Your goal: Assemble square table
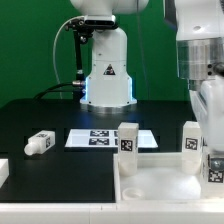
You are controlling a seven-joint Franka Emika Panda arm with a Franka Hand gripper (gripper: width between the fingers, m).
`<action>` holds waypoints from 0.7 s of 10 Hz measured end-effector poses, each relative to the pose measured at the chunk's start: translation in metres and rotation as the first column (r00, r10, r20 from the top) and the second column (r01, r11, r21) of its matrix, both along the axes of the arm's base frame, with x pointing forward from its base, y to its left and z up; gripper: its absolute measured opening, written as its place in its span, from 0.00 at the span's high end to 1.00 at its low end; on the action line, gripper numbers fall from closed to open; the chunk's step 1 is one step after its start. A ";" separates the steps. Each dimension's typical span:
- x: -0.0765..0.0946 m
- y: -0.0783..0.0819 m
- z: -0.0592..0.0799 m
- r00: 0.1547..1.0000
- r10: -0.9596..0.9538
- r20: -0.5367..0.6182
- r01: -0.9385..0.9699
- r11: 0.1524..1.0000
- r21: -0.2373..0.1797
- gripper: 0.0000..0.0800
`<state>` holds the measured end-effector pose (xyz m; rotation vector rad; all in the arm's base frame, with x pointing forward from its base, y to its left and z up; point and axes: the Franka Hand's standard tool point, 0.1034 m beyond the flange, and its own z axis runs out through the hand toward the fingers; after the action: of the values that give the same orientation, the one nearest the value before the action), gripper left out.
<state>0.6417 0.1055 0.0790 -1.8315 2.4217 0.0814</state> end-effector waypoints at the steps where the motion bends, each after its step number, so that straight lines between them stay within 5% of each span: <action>1: -0.001 -0.001 -0.001 0.999 -0.047 -0.007 0.047 0.999 0.000 0.64; 5: -0.002 -0.001 -0.003 0.997 -0.081 -0.014 0.081 0.997 -0.014 0.64; 6: -0.002 -0.001 -0.003 0.997 -0.081 -0.014 0.081 0.997 -0.014 0.42; 7: 0.000 -0.001 0.000 0.998 -0.062 -0.007 0.062 0.998 -0.013 0.42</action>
Offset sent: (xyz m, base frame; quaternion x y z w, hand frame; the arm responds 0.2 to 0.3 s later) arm 0.0000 0.0000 0.0000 0.0000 0.0000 0.0000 1.0000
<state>0.6413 0.1043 0.0794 -1.7628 2.4872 0.0683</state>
